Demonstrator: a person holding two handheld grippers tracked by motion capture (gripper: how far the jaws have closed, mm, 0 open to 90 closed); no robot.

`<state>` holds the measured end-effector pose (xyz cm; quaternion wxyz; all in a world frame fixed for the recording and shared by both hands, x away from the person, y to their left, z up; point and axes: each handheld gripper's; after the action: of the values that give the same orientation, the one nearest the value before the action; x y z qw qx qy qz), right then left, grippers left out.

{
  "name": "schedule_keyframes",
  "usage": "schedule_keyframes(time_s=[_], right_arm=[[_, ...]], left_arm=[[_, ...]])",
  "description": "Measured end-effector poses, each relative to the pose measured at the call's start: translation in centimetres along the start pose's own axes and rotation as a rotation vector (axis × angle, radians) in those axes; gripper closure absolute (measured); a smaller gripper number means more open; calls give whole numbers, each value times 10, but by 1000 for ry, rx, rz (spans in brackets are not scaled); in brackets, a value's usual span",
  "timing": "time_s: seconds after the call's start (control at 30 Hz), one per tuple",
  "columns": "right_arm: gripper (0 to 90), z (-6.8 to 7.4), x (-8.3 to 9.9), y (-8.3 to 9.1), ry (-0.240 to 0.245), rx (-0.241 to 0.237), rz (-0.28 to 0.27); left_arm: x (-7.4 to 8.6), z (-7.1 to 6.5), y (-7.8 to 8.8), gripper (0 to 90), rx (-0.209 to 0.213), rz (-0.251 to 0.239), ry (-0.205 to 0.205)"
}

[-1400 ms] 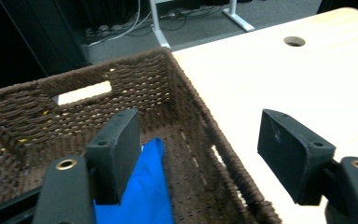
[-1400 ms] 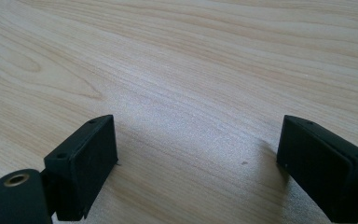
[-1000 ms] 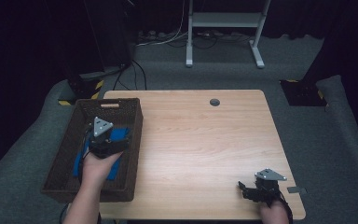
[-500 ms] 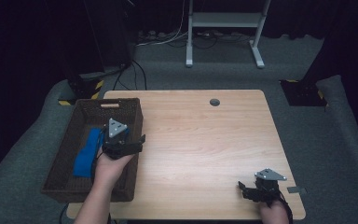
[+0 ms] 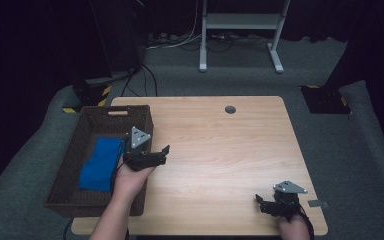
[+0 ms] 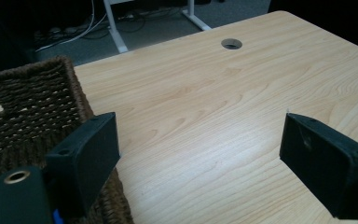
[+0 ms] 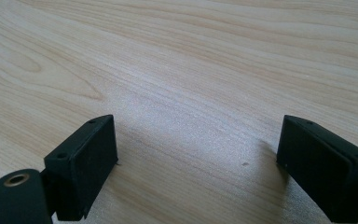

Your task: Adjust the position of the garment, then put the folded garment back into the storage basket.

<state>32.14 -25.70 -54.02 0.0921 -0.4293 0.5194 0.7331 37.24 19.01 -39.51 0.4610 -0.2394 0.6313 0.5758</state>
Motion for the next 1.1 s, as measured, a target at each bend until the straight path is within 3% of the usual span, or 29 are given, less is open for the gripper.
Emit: schedule_keyframes(time_s=[0.57,0.87,1.1], right_arm=[[119,0,0,0,0,0,0],[119,0,0,0,0,0,0],[119,0,0,0,0,0,0]], left_arm=[[-4,-26,-7,122,50,-7,-40],[-7,-40,-8,122,85,-18,-41],[-11,-57,-13,123,119,-19,-57]])
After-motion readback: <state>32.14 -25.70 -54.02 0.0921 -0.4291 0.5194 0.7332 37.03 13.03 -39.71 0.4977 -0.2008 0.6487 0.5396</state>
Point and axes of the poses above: each handheld gripper's, and its own axes: y roughly backward along the jaws, x roughly out of its underside, z roughly to its left, and after that the axes turned 8 degrees about -x, right-handed
